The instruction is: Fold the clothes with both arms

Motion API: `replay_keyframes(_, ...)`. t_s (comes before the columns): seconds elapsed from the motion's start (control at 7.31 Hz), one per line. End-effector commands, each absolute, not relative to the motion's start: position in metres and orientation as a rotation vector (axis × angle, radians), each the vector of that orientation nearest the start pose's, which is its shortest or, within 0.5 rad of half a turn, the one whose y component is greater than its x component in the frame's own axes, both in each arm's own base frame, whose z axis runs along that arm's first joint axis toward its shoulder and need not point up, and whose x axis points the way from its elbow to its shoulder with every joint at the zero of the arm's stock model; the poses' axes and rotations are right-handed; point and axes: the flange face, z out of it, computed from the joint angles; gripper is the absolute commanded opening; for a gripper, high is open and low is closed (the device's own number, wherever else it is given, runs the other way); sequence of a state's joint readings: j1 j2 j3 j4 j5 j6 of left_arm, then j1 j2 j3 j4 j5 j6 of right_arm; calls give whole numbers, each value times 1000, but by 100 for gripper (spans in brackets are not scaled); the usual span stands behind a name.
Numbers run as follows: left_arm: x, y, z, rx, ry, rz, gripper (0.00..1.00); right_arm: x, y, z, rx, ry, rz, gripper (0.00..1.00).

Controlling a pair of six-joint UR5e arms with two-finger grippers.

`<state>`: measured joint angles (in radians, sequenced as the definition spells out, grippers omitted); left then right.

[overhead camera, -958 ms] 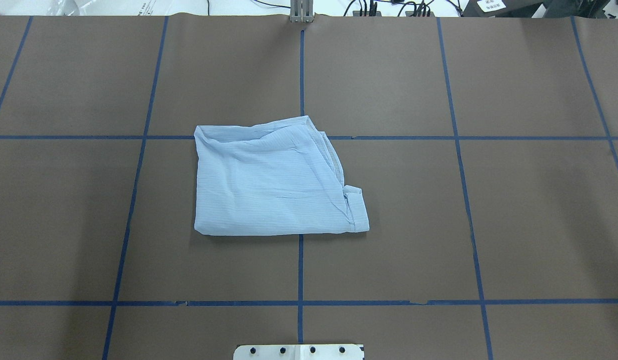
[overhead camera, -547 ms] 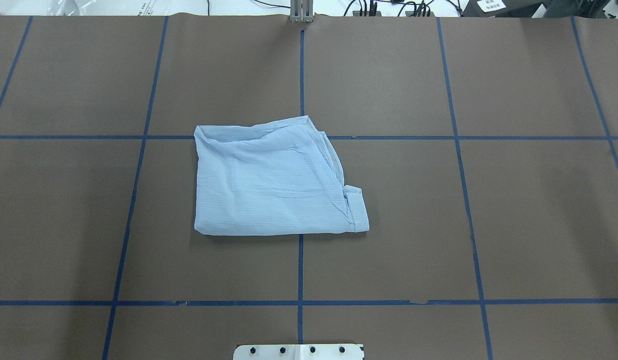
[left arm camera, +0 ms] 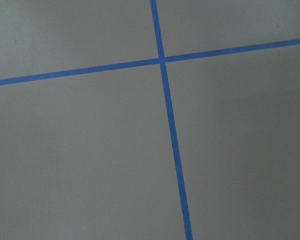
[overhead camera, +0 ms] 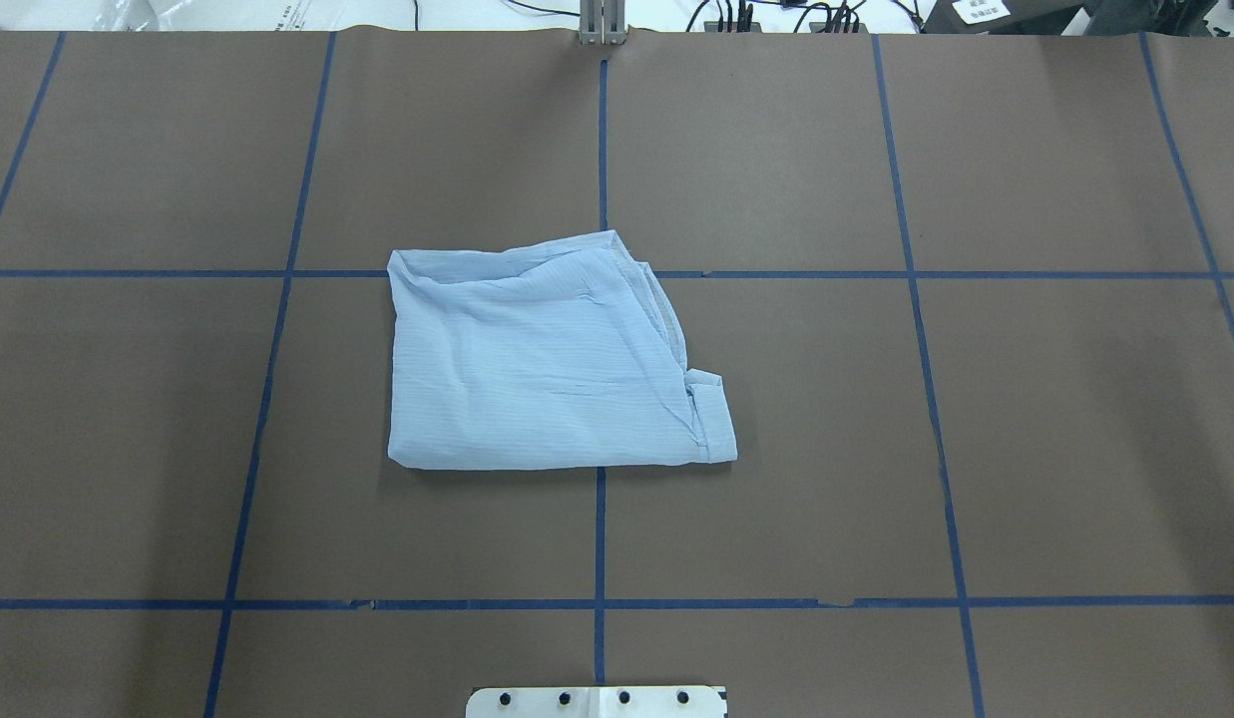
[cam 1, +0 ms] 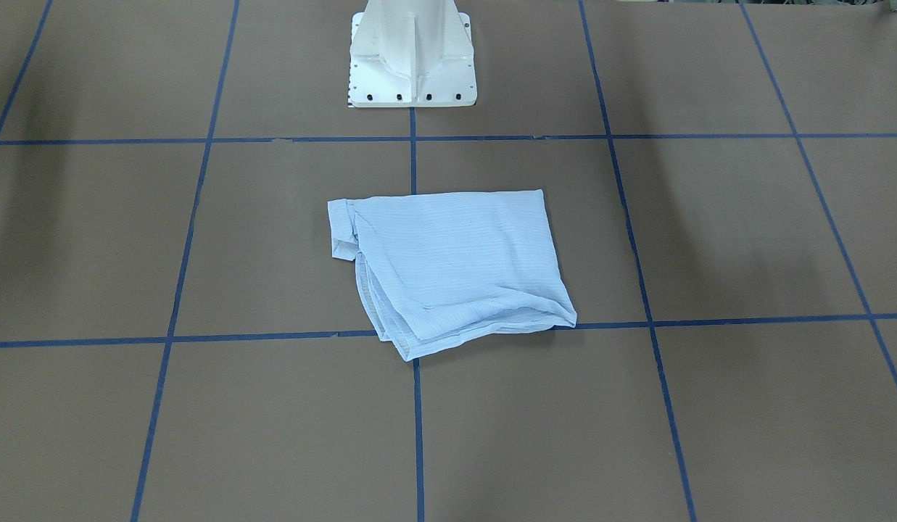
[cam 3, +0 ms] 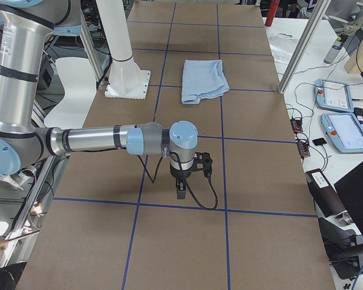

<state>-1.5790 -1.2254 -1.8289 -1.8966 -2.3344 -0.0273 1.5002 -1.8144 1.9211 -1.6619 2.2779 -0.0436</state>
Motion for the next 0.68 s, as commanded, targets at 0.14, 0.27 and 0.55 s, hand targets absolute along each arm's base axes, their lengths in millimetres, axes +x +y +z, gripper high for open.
replay_keyframes(0.14,-68,-360,645,214,753,47,100,40,-393,608,6,-708,-116,100)
replay_keyframes(0.27,-67,-363,645,208,750,46,100,41,-393,608,6,-708,-115,100)
replay_keyframes(0.55,-59,-380,645,117,753,40,100,41,-393,609,5,-708,-114,100)
